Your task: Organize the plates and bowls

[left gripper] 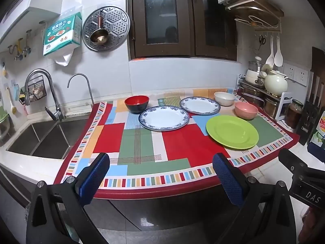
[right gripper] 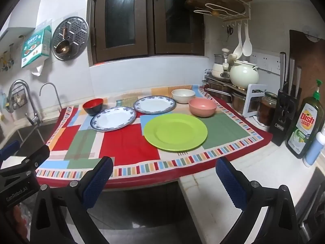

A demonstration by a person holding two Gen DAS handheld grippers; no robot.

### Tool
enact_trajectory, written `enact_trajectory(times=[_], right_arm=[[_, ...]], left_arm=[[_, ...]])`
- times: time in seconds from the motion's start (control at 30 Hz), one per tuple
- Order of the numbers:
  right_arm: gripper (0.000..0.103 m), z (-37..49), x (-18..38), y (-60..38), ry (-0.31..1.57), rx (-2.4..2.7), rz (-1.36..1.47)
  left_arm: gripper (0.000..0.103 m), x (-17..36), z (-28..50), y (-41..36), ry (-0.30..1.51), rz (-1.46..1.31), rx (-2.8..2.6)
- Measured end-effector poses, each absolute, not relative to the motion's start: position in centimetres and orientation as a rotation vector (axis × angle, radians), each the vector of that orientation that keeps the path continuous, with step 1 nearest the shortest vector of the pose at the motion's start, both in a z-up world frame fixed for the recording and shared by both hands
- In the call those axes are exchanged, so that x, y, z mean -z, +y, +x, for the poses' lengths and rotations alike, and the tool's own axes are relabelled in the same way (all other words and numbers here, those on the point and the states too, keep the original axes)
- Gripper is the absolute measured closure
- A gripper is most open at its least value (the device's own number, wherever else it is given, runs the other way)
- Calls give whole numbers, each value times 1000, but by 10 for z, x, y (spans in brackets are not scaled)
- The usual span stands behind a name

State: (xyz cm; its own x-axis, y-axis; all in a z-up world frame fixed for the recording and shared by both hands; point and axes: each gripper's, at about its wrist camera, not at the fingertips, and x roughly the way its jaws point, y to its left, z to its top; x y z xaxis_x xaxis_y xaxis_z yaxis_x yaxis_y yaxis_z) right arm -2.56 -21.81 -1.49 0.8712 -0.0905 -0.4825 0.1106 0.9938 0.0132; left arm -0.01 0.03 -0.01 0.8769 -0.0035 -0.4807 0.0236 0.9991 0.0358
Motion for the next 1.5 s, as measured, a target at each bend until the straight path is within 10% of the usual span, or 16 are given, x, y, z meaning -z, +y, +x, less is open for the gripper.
enact_trajectory(times=[1.5], right_arm=[[1,-21,10,-227,475,72,40]], left_arm=[[0,-2,1,-7,501,44,-1]])
